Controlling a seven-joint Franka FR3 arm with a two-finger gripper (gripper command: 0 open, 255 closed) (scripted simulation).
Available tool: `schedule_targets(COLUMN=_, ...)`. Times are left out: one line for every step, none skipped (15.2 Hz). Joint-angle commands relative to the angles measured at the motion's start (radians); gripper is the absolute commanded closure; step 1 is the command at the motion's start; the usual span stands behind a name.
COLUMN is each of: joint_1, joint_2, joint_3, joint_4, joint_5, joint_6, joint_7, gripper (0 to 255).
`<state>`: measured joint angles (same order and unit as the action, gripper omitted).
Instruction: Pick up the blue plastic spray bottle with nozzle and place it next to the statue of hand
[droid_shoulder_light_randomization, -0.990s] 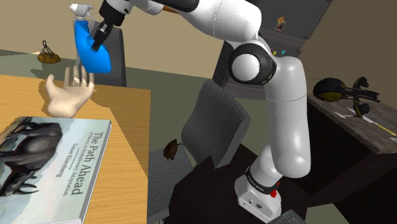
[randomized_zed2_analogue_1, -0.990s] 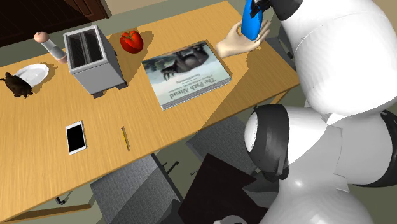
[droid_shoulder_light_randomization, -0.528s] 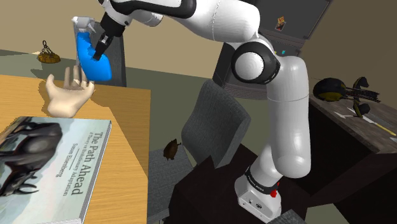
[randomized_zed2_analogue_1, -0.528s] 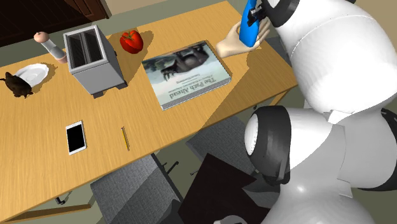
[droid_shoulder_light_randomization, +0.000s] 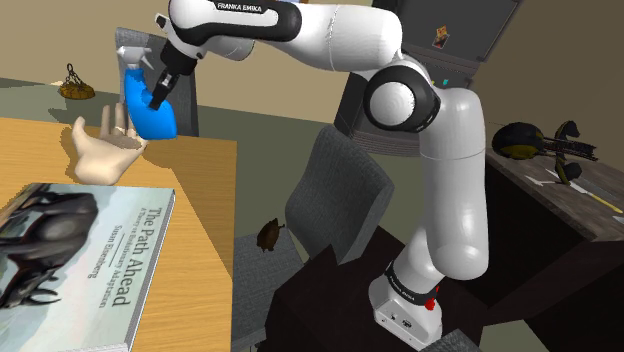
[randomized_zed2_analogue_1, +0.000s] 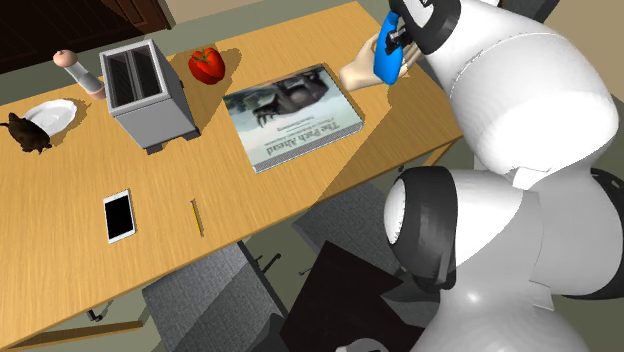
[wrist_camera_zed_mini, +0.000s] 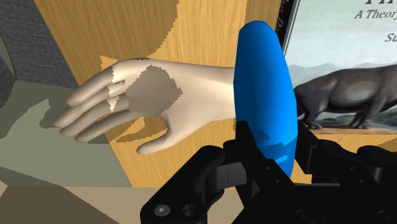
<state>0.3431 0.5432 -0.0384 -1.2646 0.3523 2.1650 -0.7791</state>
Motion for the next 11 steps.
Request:
schedule_targets(joint_1=0.002, joint_2=-0.003, joint_3=0.002, joint_4=-0.028, joint_5=0.004, joint_6=0.026, joint_7=-0.007, gripper=255)
schedule_targets(joint_1=0.002, joint_2=-0.001, joint_3=0.003, joint_4=-0.039, joint_5=0.006, joint_6=0.038, joint_7=-0.012, gripper=255)
schedule_targets(joint_1=0.002, joint_2=0.000, joint_3=0.004, joint_4=-0.050, joint_5=0.009, joint_6=0.049, joint_7=-0.016, gripper=255)
schedule_targets(joint_1=0.002, joint_2=0.002, joint_3=0.005, joint_4=-0.060, joint_5=0.011, joint_6=0.061, joint_7=-0.020, gripper=255)
schedule_targets(joint_1=0.001, joint_2=0.004, joint_3=0.006, joint_4=-0.070, joint_5=0.013, joint_6=0.073, joint_7=-0.024, gripper=255)
schedule_targets(joint_1=0.001, joint_2=0.007, joint_3=0.007, joint_4=-0.079, joint_5=0.016, joint_6=0.084, joint_7=-0.029, gripper=255)
schedule_targets(joint_1=0.001, joint_2=0.009, joint_3=0.008, joint_4=-0.088, joint_5=0.018, joint_6=0.095, joint_7=-0.033, gripper=255)
schedule_targets(joint_1=0.001, joint_2=0.012, joint_3=0.009, joint_4=-0.097, joint_5=0.021, joint_6=0.106, joint_7=-0.037, gripper=255)
schedule_targets(joint_1=0.001, joint_2=0.015, joint_3=0.010, joint_4=-0.106, joint_5=0.023, joint_6=0.117, joint_7=-0.041, gripper=255)
schedule_targets(joint_1=0.000, joint_2=0.018, joint_3=0.012, joint_4=-0.114, joint_5=0.026, joint_6=0.128, joint_7=-0.046, gripper=255)
schedule_targets(joint_1=0.000, joint_2=0.022, joint_3=0.013, joint_4=-0.122, joint_5=0.028, joint_6=0.139, joint_7=-0.050, gripper=255)
